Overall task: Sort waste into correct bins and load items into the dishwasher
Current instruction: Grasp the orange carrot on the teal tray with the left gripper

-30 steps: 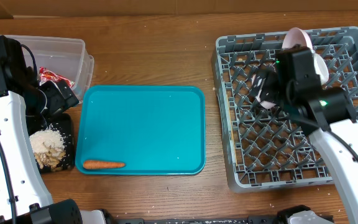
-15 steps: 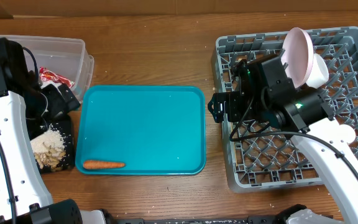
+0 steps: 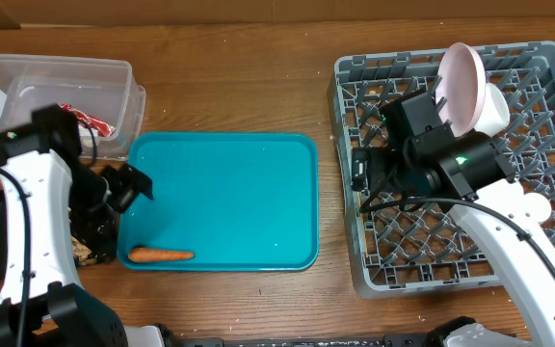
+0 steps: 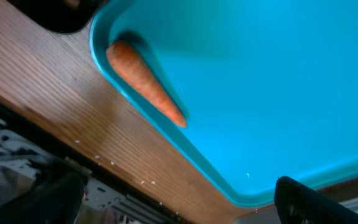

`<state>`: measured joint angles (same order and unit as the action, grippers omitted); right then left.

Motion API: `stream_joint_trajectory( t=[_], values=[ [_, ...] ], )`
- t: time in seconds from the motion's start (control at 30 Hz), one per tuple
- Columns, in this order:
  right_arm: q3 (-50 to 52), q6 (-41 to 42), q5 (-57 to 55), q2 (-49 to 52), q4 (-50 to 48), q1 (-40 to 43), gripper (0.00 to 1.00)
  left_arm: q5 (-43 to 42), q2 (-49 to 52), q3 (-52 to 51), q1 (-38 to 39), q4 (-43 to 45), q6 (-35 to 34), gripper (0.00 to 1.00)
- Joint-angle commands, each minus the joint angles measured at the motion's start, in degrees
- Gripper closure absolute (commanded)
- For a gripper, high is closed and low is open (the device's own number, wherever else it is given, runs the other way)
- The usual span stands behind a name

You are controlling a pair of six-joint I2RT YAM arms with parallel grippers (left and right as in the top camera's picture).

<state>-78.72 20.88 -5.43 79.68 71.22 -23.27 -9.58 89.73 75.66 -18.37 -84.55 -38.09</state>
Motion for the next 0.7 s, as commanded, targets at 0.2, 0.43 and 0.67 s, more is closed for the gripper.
stream_joint_trajectory(
  t=[0.2, 0.43, 0.67],
  values=[
    [-1.14, 7.82, -3.91, 0.07, 0.94, 8.04, 0.00, 5.31, -0.76, -17.33, 0.42, 15.10, -7.17, 0.00],
    [-1.14, 7.85, -3.96, 0.07, 1.55, 9.64, 0.00, 6.21, -0.74, -24.61, 0.42, 25.77, -7.17, 0.00],
    [-1.14, 7.87, -3.93, 0.07, 1.53, 9.64, 0.00, 6.19, -0.72, -28.59, 0.42, 31.87, -7.13, 0.00]
  ],
)
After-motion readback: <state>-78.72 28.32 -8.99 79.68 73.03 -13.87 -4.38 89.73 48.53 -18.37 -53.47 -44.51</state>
